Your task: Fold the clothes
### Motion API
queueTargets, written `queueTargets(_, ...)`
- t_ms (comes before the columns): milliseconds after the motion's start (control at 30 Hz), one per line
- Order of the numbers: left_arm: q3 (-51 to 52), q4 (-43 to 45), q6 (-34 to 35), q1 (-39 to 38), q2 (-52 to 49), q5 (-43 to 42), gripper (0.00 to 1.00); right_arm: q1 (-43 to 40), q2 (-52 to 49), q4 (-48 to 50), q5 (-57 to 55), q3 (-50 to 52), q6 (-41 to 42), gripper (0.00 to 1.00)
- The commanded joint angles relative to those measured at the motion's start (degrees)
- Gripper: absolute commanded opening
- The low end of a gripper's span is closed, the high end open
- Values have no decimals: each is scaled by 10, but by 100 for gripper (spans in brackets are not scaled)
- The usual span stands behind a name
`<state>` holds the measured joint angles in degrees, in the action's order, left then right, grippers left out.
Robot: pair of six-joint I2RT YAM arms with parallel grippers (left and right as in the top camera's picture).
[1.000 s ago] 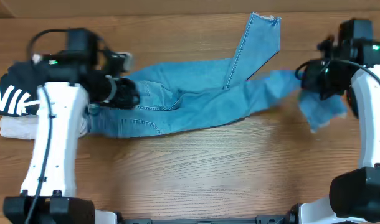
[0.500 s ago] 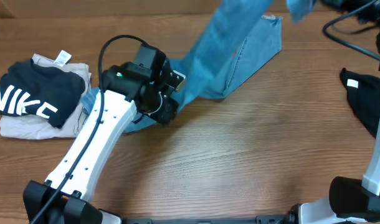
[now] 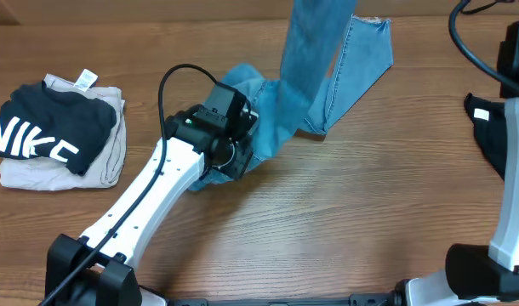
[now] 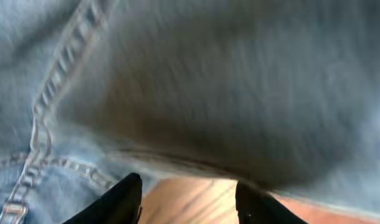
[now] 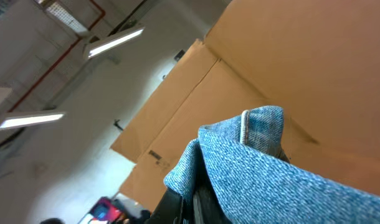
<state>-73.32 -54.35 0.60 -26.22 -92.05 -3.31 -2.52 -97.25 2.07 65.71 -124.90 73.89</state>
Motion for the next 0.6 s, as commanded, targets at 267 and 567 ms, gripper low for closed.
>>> queueTargets(267, 3, 40, 85, -108, 40, 171, 53, 29, 2, 7, -29, -12, 22, 4)
queueTargets(567, 50, 47, 294, -276, 89, 379, 69, 36, -8, 10, -62, -12, 43, 4)
